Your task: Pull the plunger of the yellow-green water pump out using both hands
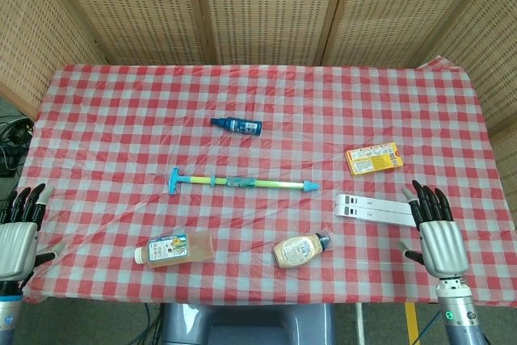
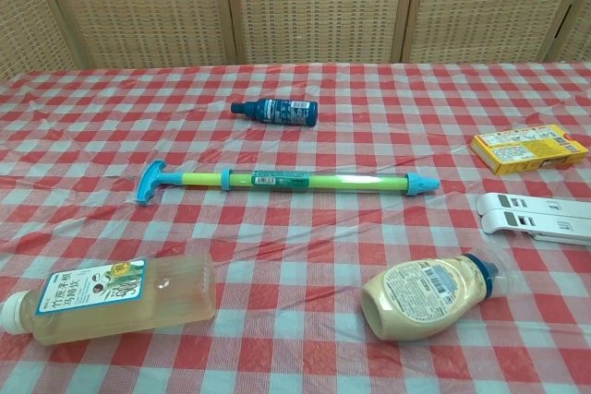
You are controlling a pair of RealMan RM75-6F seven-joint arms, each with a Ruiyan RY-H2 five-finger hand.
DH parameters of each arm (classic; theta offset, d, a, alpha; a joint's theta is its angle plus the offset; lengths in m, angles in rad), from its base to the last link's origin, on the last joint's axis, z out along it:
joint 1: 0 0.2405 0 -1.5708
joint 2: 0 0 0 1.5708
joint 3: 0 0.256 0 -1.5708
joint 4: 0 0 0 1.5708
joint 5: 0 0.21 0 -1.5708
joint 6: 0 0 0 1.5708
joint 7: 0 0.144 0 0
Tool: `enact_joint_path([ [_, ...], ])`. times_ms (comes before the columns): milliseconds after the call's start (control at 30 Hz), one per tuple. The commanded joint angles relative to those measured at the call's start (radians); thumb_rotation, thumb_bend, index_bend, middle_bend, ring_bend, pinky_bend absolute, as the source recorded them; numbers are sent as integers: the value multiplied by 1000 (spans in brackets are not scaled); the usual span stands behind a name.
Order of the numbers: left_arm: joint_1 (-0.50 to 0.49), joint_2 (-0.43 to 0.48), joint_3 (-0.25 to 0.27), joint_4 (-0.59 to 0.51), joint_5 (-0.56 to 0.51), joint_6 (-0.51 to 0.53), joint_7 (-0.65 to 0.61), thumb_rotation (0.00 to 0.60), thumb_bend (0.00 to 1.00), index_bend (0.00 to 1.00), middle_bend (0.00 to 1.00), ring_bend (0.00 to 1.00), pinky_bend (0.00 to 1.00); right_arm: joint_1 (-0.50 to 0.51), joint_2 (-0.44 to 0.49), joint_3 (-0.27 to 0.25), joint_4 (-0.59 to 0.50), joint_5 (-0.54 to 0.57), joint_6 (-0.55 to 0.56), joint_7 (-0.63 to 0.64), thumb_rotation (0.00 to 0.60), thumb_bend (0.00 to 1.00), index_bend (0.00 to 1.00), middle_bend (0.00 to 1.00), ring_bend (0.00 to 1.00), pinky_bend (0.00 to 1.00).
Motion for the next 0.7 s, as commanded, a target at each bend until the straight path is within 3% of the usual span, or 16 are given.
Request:
enact_joint_path([
  [33,0,0,1,0,0,0,1,600,86,0,0,0,0,0,0,-2,-3,-2,-2,1,600,142,24,0,0,0],
  [700,-3,-3,4,-6,7,-5,1,600,86,0,0,0,0,3,0,-5,-9,-5,-7,-6,600,143,24,0,0,0],
])
